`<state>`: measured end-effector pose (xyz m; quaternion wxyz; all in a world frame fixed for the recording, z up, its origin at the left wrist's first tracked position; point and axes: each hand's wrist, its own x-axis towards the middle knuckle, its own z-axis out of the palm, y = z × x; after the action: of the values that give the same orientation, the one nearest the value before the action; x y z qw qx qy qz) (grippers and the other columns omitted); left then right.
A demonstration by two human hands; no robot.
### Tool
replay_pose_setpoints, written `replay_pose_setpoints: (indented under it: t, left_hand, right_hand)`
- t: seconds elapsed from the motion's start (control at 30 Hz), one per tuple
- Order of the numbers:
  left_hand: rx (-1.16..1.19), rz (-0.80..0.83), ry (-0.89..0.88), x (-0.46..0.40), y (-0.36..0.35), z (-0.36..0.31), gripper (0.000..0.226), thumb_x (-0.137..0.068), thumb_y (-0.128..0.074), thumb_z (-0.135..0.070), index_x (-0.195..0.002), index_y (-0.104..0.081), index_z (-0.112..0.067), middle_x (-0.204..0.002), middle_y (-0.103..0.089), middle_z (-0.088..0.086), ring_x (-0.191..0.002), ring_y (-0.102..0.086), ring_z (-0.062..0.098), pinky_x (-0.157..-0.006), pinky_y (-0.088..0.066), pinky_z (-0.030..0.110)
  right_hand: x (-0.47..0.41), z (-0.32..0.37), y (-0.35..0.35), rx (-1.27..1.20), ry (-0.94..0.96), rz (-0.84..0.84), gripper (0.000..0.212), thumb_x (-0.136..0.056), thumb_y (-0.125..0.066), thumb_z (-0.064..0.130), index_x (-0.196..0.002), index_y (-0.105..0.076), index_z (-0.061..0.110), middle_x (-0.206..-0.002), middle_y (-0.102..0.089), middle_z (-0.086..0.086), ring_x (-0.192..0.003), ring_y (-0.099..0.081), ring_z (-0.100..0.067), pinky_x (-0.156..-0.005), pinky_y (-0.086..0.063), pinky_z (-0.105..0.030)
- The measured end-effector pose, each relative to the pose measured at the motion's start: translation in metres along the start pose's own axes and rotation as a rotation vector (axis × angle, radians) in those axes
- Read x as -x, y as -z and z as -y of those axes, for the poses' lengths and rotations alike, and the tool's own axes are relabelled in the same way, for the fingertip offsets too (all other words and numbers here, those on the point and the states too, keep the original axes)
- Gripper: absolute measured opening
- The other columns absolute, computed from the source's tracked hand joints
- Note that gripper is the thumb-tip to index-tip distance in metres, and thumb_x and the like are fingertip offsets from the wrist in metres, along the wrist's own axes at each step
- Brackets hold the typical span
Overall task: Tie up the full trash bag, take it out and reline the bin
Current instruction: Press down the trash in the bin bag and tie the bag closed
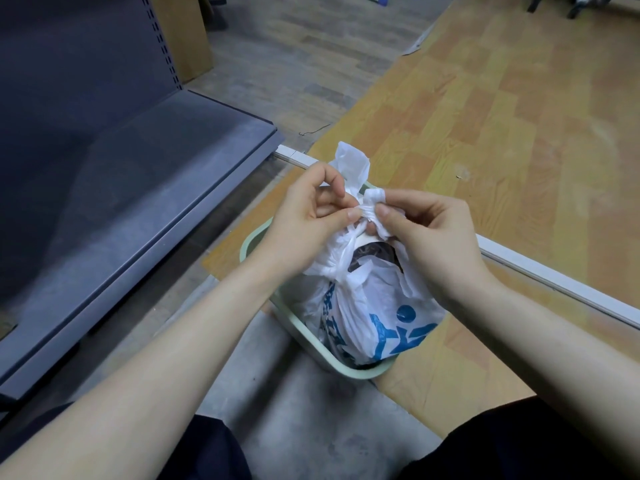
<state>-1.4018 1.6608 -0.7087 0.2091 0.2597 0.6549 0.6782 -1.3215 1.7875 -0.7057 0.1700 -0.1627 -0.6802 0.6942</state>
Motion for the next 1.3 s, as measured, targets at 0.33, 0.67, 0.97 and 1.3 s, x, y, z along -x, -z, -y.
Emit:
replay_pose_setpoints:
  t: [0.33, 0.67, 0.97, 1.3]
  left_hand:
    - [0.026, -0.006, 0.157, -0.005, 0.002, -0.005, 0.039, -0.079, -0.056, 0.020, -0.076, -0.038, -0.014, -0.069, -0.063, 0.009, -0.053, -0.057, 0.011, -0.059, -0.049, 0.017]
    - [0.013, -0.030, 0.207, -0.004, 0.003, -0.008, 0.039, -0.079, -0.060, 0.017, -0.076, -0.038, -0.015, -0.067, -0.065, 0.006, -0.054, -0.059, 0.012, -0.063, -0.048, 0.022]
    - [-0.044, -0.072, 0.183, -0.002, -0.004, -0.011, 0.038, -0.081, -0.061, 0.013, -0.074, -0.037, -0.016, -0.071, -0.065, 0.006, -0.054, -0.059, 0.010, -0.061, -0.048, 0.021]
    - [-0.301, -0.169, -0.082, 0.011, -0.011, -0.016, 0.046, -0.076, -0.059, 0.014, -0.071, -0.034, -0.023, -0.076, -0.066, 0.015, -0.058, -0.054, 0.019, -0.064, -0.052, 0.044]
  right_hand:
    - [-0.012, 0.012, 0.016, 0.651, 0.543, 0.328, 0.020, -0.082, -0.064, 0.000, -0.095, -0.074, 0.012, -0.074, -0.059, -0.001, -0.067, -0.055, -0.002, -0.062, -0.046, -0.018]
    - [-0.016, 0.018, 0.015, 0.594, 0.417, 0.369, 0.014, -0.082, -0.066, 0.014, -0.094, -0.071, 0.016, -0.074, -0.066, 0.007, -0.064, -0.058, -0.009, -0.059, -0.044, -0.021]
    - [-0.020, 0.030, 0.012, 0.610, 0.151, 0.391, 0.009, -0.071, -0.079, 0.015, -0.071, -0.074, 0.022, -0.068, -0.066, -0.019, -0.058, -0.052, -0.026, -0.057, -0.042, -0.032]
    - [-0.007, 0.025, 0.003, 0.767, 0.256, 0.166, 0.008, -0.069, -0.077, 0.020, -0.075, -0.073, 0.022, -0.068, -0.069, 0.003, -0.062, -0.057, -0.011, -0.057, -0.046, -0.024]
